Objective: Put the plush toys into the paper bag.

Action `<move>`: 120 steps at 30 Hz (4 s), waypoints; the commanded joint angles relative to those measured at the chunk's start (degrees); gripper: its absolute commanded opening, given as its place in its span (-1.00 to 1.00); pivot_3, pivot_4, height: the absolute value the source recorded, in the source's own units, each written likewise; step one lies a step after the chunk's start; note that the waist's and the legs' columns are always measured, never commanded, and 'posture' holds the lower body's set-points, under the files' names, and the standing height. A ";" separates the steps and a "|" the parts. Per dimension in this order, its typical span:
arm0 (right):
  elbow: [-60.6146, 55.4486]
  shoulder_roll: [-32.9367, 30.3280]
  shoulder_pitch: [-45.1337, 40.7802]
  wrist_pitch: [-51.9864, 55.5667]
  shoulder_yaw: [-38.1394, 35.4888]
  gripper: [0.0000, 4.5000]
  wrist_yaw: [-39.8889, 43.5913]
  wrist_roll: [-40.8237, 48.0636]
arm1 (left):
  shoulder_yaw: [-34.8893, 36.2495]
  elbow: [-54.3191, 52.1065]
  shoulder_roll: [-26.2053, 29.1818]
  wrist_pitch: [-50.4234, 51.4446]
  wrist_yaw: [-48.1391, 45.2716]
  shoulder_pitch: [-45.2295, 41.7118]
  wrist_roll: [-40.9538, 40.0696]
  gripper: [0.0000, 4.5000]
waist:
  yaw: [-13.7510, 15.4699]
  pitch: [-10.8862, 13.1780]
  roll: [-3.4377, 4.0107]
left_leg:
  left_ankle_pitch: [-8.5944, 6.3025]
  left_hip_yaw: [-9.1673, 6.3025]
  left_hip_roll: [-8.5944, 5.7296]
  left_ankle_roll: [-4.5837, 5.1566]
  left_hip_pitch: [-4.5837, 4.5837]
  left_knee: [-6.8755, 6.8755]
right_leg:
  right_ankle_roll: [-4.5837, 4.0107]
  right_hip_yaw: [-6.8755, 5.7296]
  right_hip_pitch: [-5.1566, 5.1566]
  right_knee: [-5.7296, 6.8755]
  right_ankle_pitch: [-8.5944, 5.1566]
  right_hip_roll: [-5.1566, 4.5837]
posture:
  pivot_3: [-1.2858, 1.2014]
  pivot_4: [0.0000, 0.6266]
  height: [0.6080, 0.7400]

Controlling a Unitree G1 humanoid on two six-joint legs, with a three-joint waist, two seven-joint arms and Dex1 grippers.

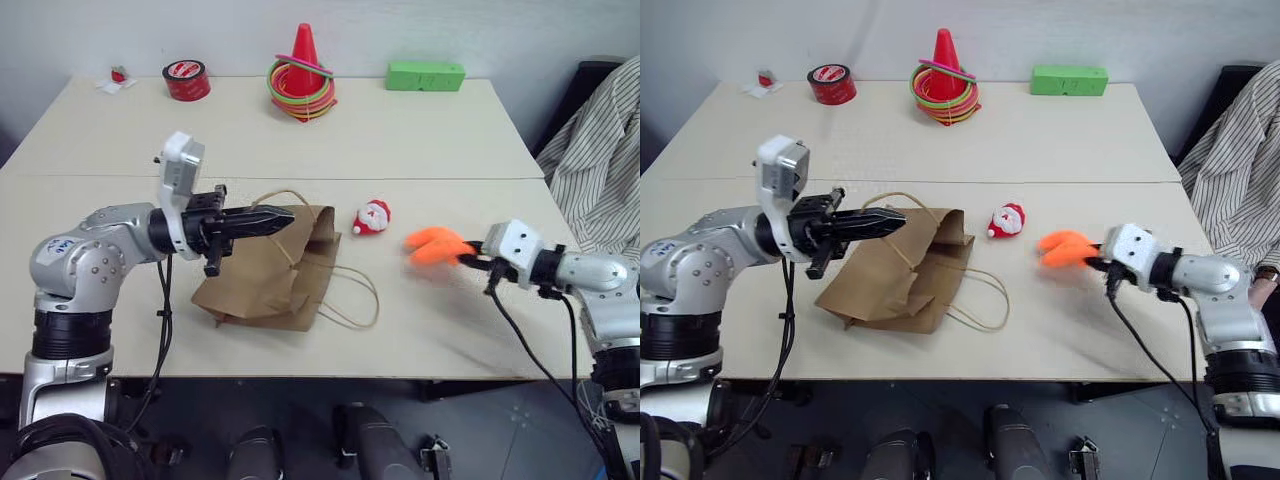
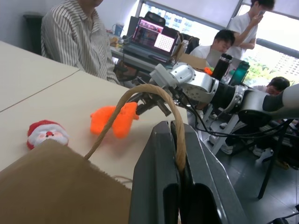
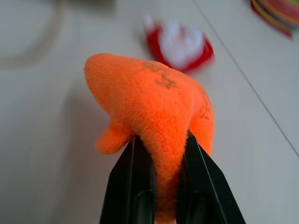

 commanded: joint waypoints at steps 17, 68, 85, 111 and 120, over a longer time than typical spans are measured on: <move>1.48 21.22 -19.06 4.74 26.85 -0.95 -6.07 -17.45 | 0.89 -2.86 -1.47 3.29 -1.69 -2.47 -4.88 -1.00 | 0.05 0.00 -0.01 | -0.08 0.00 -0.03 0.12 -0.14 0.11 | -0.09 -0.05 -0.09 -0.06 0.01 -0.06 | 0.03 -0.52 1.00; 40.54 15.66 -30.77 -9.56 14.97 0.98 -12.90 -24.19 | -0.37 -2.19 4.99 -5.23 -2.70 1.50 5.16 -1.00 | -1.22 0.02 0.00 | 0.02 0.03 0.13 -0.10 -0.10 -0.05 | -0.28 0.04 -0.19 -0.08 0.00 0.17 | 0.03 -0.52 1.00; 40.90 16.57 -31.85 -12.06 9.91 -0.95 -0.22 -15.19 | 3.15 1.71 7.24 -3.55 -5.09 -0.05 3.03 -1.00 | -1.37 0.02 0.00 | -0.02 0.04 0.15 -0.05 -0.11 -0.02 | -0.27 0.04 -0.17 -0.04 0.00 0.14 | 0.03 -0.52 1.00; 34.67 42.63 -26.18 -0.42 17.41 -0.64 -18.86 -14.98 | 0.37 -2.02 2.99 -0.45 -6.49 0.16 0.88 -1.00 | -1.44 -0.02 -0.07 | -0.05 0.04 0.25 -0.14 -0.19 0.05 | -0.38 0.00 -0.30 0.04 0.00 0.20 | 0.03 -0.52 1.00; 19.07 35.69 -22.17 10.35 15.07 0.75 -4.64 -6.04 | 2.03 -2.65 3.73 -1.12 -5.75 2.20 1.06 -1.00 | -1.41 -0.02 -0.06 | -0.07 0.04 0.30 -0.17 -0.17 0.05 | -0.38 0.00 -0.30 0.08 0.00 0.22 | 0.03 -0.52 1.00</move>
